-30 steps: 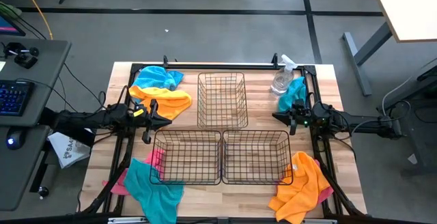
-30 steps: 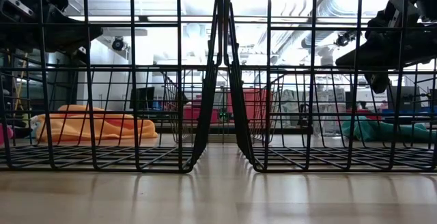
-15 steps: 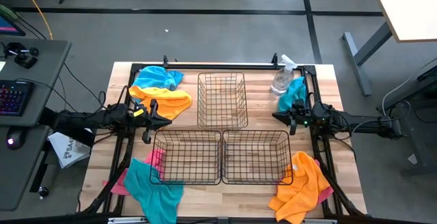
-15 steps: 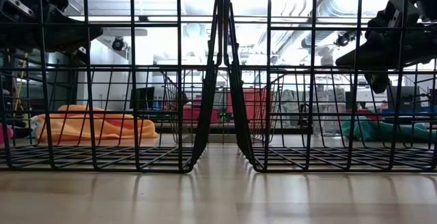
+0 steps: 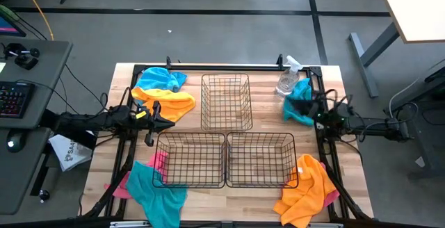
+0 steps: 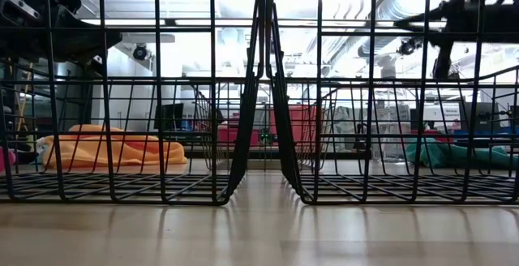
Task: Sort microfiber towel by color & place in baskets
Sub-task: Put the blue towel into the top center basket
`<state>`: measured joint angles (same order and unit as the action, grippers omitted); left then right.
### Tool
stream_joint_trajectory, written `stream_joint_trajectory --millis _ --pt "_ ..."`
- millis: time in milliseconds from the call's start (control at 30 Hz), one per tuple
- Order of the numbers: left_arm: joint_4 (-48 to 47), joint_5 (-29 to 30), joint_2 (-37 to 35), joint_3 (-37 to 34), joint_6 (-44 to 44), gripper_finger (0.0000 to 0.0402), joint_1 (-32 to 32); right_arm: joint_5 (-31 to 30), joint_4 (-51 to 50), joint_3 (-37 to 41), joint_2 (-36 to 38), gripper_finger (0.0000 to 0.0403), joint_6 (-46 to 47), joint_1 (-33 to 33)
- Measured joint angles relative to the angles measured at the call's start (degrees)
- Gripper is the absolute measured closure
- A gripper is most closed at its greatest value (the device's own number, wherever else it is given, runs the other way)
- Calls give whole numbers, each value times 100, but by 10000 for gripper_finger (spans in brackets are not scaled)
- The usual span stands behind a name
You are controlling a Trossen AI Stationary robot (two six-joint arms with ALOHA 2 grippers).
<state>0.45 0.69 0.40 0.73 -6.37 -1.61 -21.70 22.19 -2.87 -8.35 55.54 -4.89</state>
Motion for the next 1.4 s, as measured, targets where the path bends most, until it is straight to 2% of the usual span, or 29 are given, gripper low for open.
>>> stream_joint_trajectory --millis 100,167,233,300,367,500,700,867,1000,1100,1400 --pt "-2 0 2 -2 0 401 0 -580 1266 -28 -171 402 -168 0" --pt "2 -1 0 0 -2 401 1 -444 1765 -288 -409 402 -672 0" --pt "0 -1 2 0 0 401 2 -130 1464 -764 -670 402 -1250 0" --pt "2 -2 1 -1 -2 401 2 -22 242 -1392 -1007 401 -1500 0" --pt "0 0 1 0 0 401 2 -21 -1559 -2106 -1431 394 -1524 0" --pt "2 0 0 0 0 401 2 195 -4587 -3481 -2495 347 -1114 0" --pt "0 -1 0 0 -2 401 0 968 -7464 -4992 -4061 233 -1018 0" --pt "0 -2 0 0 0 401 2 1007 -9423 -5390 -5060 156 -52 0" --pt "0 -2 0 0 0 401 1 974 -9807 -5005 -5532 132 797 -24" --pt "0 0 2 -1 0 401 0 1016 -9421 -4590 -5750 131 1000 -234" --pt "0 -2 1 0 0 401 1 1058 -8241 -3871 -6375 130 494 -1478"
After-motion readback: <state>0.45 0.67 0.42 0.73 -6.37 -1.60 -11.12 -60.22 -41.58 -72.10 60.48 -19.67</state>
